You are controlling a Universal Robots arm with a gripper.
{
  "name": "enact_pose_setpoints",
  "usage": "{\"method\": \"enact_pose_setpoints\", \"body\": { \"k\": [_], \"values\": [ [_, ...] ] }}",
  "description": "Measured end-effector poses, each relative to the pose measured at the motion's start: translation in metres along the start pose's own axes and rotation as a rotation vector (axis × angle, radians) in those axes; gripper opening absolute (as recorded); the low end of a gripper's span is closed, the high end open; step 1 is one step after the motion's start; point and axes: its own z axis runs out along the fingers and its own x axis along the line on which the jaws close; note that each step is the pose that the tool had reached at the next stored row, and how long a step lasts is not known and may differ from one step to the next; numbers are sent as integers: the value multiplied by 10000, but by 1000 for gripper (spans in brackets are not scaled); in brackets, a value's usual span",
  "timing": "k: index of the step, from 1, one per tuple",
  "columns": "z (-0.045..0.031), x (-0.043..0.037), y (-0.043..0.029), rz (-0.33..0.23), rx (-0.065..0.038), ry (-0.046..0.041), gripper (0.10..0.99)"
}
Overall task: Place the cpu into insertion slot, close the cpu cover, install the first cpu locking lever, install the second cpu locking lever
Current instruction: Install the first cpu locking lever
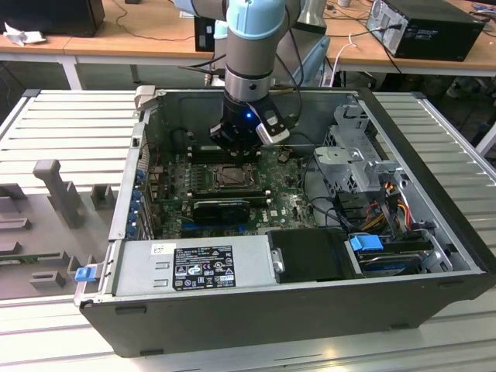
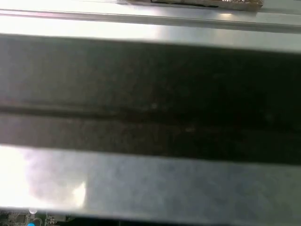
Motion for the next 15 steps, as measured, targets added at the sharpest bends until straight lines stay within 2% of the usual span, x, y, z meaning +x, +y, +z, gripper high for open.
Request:
{"method": "enact_pose_setpoints", "body": {
  "k": [3,6,7,15],
  "values": [
    [-31,-1,4,-1,-4,-4,106],
    [-152,0,16,-2,-2,0,106],
    [-172,1,18,-2,-2,-1,106],
    [-173,1,3,-1,73,3,106]
  ]
}}
